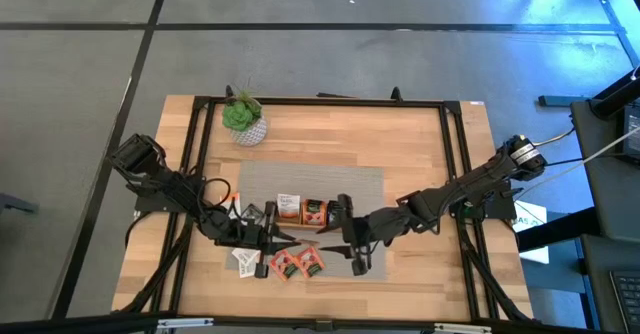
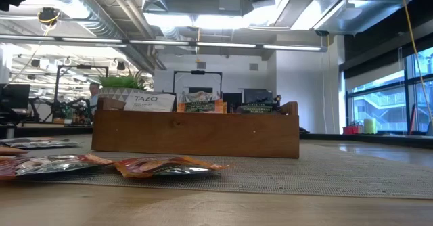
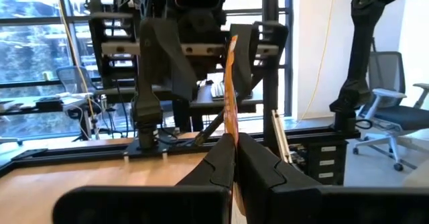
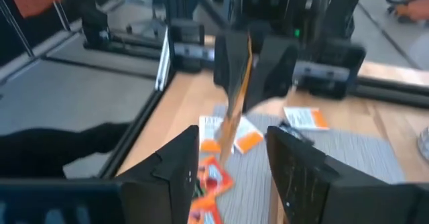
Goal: Pick & Place Tea
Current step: Put the orange tea bag into the middle section of the wooden organizer
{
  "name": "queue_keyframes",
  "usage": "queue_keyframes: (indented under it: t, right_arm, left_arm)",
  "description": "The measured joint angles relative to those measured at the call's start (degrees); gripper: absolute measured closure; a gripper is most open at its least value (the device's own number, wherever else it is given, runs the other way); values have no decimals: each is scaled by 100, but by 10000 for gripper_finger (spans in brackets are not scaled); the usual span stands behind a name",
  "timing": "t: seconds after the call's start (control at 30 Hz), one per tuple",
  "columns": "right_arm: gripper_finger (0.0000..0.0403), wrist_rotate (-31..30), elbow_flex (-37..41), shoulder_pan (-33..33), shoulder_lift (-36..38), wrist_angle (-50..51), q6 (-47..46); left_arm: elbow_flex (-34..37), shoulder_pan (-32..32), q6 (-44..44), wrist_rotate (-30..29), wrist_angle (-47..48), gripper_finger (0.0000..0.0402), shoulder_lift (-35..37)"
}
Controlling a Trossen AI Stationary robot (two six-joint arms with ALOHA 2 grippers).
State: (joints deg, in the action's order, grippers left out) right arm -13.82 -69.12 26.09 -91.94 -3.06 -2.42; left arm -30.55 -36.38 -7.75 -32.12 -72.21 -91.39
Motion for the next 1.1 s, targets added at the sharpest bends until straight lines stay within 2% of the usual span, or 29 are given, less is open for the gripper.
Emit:
queue_keyframes:
  t: [0.53,0.7,0.9,1.1]
  right_arm:
    - [274,-2,2,-5,-149,-407,15]
    - [314,-3,0,-5,-144,-523,128]
    - [388,-4,0,-44,-144,-489,142]
    - [392,-8,0,-42,-144,-452,128]
  left_arm:
    - [-7,4,116,13,-33,394,0]
    - [-7,9,116,11,-31,390,0]
    - [-7,9,111,13,-29,385,0]
    - [-9,9,98,15,-4,385,2]
